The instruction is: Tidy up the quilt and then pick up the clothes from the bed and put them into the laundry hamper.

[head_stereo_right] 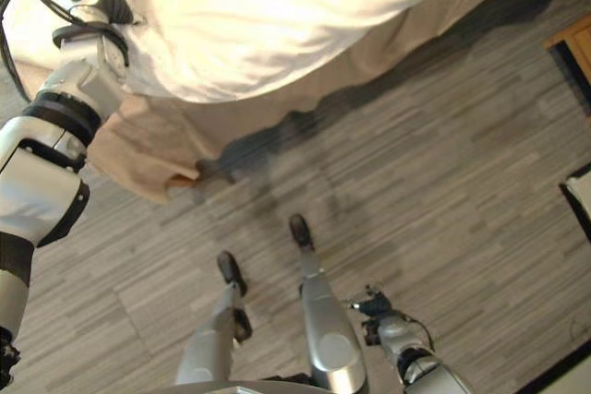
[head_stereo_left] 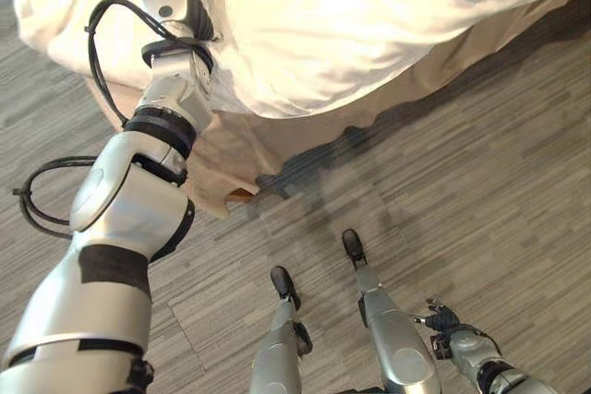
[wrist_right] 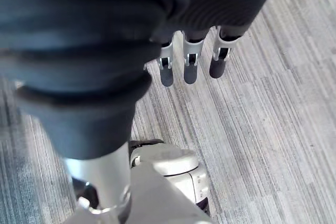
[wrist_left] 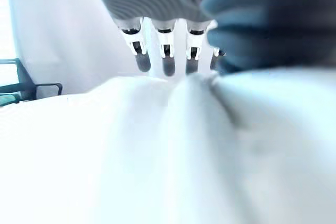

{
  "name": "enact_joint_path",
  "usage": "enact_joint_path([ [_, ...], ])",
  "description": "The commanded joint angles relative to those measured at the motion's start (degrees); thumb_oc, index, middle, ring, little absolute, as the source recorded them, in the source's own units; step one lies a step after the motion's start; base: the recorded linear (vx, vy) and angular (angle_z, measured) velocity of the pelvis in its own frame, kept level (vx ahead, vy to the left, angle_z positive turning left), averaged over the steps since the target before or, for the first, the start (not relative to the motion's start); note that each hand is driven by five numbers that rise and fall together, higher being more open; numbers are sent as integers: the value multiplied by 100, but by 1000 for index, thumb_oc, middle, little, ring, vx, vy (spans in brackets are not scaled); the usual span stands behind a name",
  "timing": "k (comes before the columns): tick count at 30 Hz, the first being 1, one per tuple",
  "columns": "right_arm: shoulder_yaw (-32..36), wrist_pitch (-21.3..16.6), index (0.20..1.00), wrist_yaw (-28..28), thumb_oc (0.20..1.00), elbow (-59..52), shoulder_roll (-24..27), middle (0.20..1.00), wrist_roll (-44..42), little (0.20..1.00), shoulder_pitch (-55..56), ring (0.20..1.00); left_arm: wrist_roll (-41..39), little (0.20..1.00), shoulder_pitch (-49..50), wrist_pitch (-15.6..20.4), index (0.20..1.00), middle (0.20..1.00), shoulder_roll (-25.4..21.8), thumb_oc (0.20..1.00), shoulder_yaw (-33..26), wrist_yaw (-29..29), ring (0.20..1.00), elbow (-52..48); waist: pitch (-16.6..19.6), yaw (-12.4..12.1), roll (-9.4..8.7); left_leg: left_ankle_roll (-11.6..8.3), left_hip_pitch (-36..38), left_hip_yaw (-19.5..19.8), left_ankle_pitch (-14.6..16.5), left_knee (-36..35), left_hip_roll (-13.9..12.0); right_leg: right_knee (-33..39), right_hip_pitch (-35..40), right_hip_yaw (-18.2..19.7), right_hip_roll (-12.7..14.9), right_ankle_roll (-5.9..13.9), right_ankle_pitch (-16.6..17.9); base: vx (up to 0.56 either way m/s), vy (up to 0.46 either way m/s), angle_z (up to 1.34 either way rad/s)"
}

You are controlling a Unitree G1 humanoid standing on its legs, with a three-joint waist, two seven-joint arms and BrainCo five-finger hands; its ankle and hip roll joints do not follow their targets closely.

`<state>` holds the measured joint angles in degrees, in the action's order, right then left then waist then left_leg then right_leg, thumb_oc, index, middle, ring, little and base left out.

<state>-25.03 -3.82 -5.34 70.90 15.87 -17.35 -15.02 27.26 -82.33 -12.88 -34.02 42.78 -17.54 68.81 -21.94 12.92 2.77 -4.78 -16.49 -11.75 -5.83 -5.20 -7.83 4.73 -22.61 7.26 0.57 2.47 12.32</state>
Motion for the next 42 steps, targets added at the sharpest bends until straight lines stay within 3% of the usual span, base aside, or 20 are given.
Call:
enact_joint_path([
  [1,140,47,1000,-55,1000,424,-68,1000,-325,1000,-81,1000,215,200,129,-86,200,200,-148,200,33,608,200,772,278,-198,-54,-275,238,55,149,250,-326,-831,-282,40,235,511,-1099,-7,27,19],
  [3,298,98,1000,-117,1000,511,-143,1000,-388,1000,-51,1000,143,200,983,-109,200,200,168,200,-301,954,200,786,299,-246,-91,-251,401,90,192,226,-291,-804,-77,-9,251,482,-1130,-1,39,18],
  [8,472,139,1000,-176,1000,454,-79,1000,-396,1000,-388,1000,99,200,2213,-40,200,200,425,200,-756,1042,200,965,399,-321,-185,-242,608,13,209,133,-276,-690,119,0,244,455,-1077,-1,53,2],
  [10,632,127,1000,-315,1000,134,-22,1000,-395,1000,-726,1000,-235,200,3169,59,200,200,466,200,-1206,734,200,960,572,-417,-245,-230,832,-60,249,32,-266,-552,336,17,227,441,-1020,34,81,-6],
  [13,667,67,1000,-404,1000,-252,-55,1000,-391,1000,-859,1000,-303,200,3740,96,200,200,507,200,-1427,482,200,787,665,-487,-251,-214,993,-72,298,20,-247,-474,550,16,236,449,-1020,33,34,-11],
  [14,660,13,1000,-453,1000,-494,-106,1000,-385,1000,-903,1000,-328,1000,4112,127,1000,1000,533,1000,-1586,375,1000,686,739,-526,-251,-206,1058,-73,305,20,-231,-434,642,9,249,447,-1009,56,70,-8],
  [16,686,-79,1000,-517,1000,-1137,20,1000,-269,1000,-955,1000,-458,1000,4811,251,1000,1000,567,1000,-1928,166,1000,424,850,-586,-250,-198,1227,-47,335,20,-185,-380,903,-35,298,458,-1014,62,69,-2],
  [17,1056,262,1000,155,1000,-1297,1337,1000,-758,1000,-1337,1000,-580,1000,4843,366,1000,1000,88,1000,-2083,354,1000,314,936,-586,-323,-216,1287,-34,355,20,-185,-340,1016,-58,315,476,-1034,43,62,-2],
  [18,921,10,1000,316,1000,-2717,1366,1000,-275,1000,-41,1000,-670,1000,5678,450,1000,1000,283,1000,-2597,272,1000,-28,941,-488,-379,-225,1367,-60,352,20,-175,-300,1109,-60,342,516,-1010,31,59,20],
  [19,786,-127,1000,285,1000,-3822,1319,1000,-77,1000,218,1000,-633,1000,6066,449,1000,1000,395,1000,-2818,186,1000,-123,998,-458,-408,-219,1385,-81,364,20,-176,-262,1136,-39,365,526,-976,13,121,36],
  [20,728,-788,1000,243,1000,-4965,1990,1000,722,1000,302,1000,-739,1000,6506,534,1000,1000,553,1000,-3115,187,1000,-146,1033,-477,-376,-213,1455,-84,386,20,-170,-218,1230,-35,381,550,-978,35,109,33],
  [21,712,-1142,1000,347,1000,-4484,1808,1000,857,1000,305,1000,-800,1000,6639,652,1000,1000,781,1000,-3268,157,1000,-118,1088,-494,-356,-199,1490,-80,392,20,-165,-186,1298,-57,412,557,-979,7,111,-11],
  [22,790,-714,1000,181,1000,-4813,1443,1000,408,1000,-63,1000,-998,1000,6879,751,1000,1000,753,1000,-3326,288,1000,-142,1124,-537,-390,-192,1513,-54,409,20,-166,-120,1383,-104,450,551,-968,10,70,-30],
  [23,779,-384,533,104,533,-5408,1285,533,579,533,-151,533,-1110,1000,7037,738,1000,1000,690,1000,-3423,382,1000,-219,1179,-578,-424,-186,1558,-64,456,20,-162,-83,1431,-92,465,559,-962,26,52,-35],
  [24,767,10,200,122,200,-5796,1402,200,835,200,-312,200,-1290,1000,7292,905,1000,1000,731,1000,-3498,671,1000,-225,1315,-713,-482,-179,1539,-27,467,20,-153,-14,1491,-148,511,570,-942,55,40,-6],
  [28,668,171,200,180,200,-5590,1380,200,745,200,-764,200,-1288,1000,7548,1097,1000,1000,778,1000,-3363,778,1000,-355,1348,-880,-541,-159,1523,66,470,20,-138,22,1563,-230,570,581,-953,3,10,39],
  [30,242,361,200,-200,200,-4610,1301,200,699,200,-2886,200,-1452,1000,7667,1334,1000,1000,762,1000,-2986,797,1000,-493,1105,-1272,-687,-166,1312,335,362,20,-124,-38,1522,-416,632,566,-969,-126,-32,44],
  [35,-143,306,200,-511,200,-3029,1424,200,191,200,-5075,200,-1709,1000,7340,1636,1000,1000,548,1000,-2495,692,1000,-701,505,-1611,-749,-224,750,620,104,20,-149,-302,1052,-582,623,564,-964,-139,-46,43],
  [39,-482,181,200,-549,200,-2248,1417,200,-220,200,-6114,200,-1935,1000,7122,1836,1000,1000,473,1000,-2120,623,1000,-1105,164,-1784,-644,-293,228,785,-107,20,-183,-512,556,-699,637,573,-972,-57,-25,29],
  [42,-753,33,200,-582,200,-1860,1317,200,-662,200,-6606,200,-2163,1000,6871,1933,1000,1000,581,1000,-1813,570,1000,-1441,-130,-1898,-448,-370,-406,892,-303,20,-193,-812,-94,-823,657,594,-1036,-97,-23,24],
])
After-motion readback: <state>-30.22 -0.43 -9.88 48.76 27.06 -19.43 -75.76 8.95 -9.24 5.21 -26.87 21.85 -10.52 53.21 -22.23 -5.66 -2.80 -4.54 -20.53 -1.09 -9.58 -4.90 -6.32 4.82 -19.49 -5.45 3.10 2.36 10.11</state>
